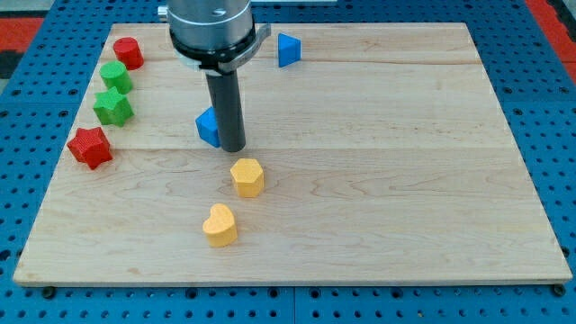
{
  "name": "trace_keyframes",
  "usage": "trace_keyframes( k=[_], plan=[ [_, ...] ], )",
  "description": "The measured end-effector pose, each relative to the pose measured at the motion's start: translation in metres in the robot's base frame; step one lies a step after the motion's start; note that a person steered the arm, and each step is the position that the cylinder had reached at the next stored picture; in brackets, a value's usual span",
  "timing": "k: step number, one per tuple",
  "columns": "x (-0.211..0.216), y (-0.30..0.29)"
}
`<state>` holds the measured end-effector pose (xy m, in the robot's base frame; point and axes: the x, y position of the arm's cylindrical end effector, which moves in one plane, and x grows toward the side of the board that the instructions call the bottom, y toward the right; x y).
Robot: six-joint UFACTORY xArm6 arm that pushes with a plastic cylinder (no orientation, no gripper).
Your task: Move the blue cube into the blue triangle
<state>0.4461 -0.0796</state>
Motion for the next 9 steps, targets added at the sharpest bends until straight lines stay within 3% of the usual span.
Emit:
trace_keyframes(
  k=[1, 3, 5, 7, 9],
  plan=[
    [-0.006, -0.014],
    [-0.070, -0.016],
    [-0.054, -0.050],
    [-0.126, -0.050],
    [-0.140, -0.078]
  ],
)
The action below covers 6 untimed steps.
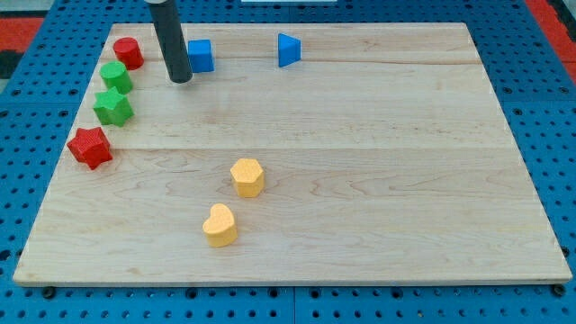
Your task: Move the blue cube into the blue triangle
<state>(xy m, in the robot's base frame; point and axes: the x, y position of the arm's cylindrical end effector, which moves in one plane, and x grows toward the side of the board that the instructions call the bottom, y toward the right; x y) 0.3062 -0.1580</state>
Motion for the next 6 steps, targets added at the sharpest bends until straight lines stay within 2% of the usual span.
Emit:
trace_keyframes(
  k=[1, 2, 3, 5, 6],
  plan=[
    [-0.035, 0.000],
    [-0.048, 0.002],
    [-0.052, 0.011],
    [-0.056, 0.091],
    [-0.042, 0.073]
  ],
)
